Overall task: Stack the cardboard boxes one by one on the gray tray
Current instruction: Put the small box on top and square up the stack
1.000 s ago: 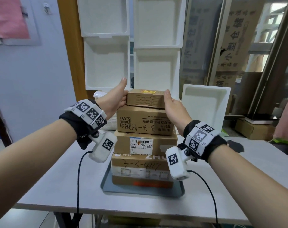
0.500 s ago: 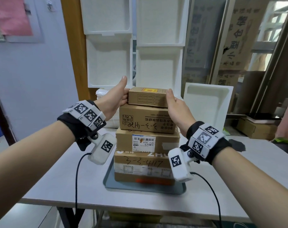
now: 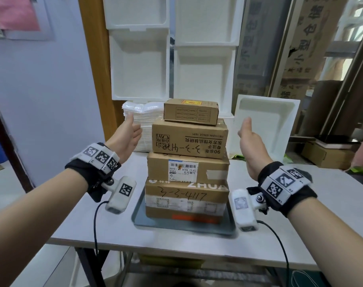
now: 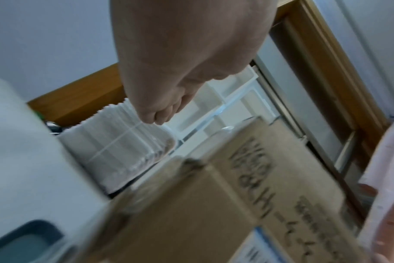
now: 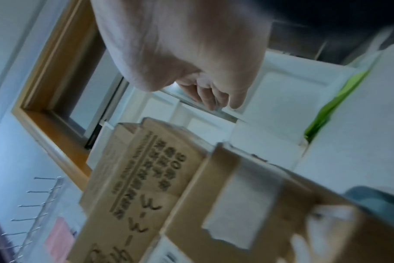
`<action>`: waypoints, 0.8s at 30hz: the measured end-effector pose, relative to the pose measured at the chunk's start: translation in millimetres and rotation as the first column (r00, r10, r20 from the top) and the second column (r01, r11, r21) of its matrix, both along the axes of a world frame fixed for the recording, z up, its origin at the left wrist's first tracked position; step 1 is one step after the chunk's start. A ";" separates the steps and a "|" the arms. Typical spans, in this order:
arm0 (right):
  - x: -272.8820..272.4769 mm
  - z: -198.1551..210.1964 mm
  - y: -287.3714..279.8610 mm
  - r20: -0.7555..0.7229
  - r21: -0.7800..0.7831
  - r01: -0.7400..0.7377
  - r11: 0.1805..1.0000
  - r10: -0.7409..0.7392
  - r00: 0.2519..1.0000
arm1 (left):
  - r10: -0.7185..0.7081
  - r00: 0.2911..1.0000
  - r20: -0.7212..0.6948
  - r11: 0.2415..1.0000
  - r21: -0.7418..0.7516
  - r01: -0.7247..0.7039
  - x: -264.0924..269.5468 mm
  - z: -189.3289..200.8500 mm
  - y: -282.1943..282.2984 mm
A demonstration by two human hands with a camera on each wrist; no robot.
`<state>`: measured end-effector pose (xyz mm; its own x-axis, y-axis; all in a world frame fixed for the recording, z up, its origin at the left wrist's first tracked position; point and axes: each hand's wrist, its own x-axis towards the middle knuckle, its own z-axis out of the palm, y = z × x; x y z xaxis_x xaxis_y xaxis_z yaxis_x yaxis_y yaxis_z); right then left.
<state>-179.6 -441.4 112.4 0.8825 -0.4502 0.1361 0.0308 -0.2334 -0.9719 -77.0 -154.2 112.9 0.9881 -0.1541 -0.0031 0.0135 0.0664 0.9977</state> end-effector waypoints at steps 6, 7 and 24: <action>0.0 -84.8 -18.8 -0.218 0.100 0.044 0.994 -0.022 0.976 | 0.008 0.971 -0.239 0.989 0.144 0.027 -0.4 -88.8 11.9; 0.5 -98.8 -21.3 -0.262 0.108 0.056 0.993 -0.026 0.965 | 0.013 0.962 -0.271 0.987 0.160 0.031 -0.3 -100.4 11.5; 10.7 -172.0 -46.1 -0.365 0.292 0.008 0.956 0.104 0.925 | -0.021 0.922 -0.387 0.997 0.055 0.046 9.4 -173.7 -19.0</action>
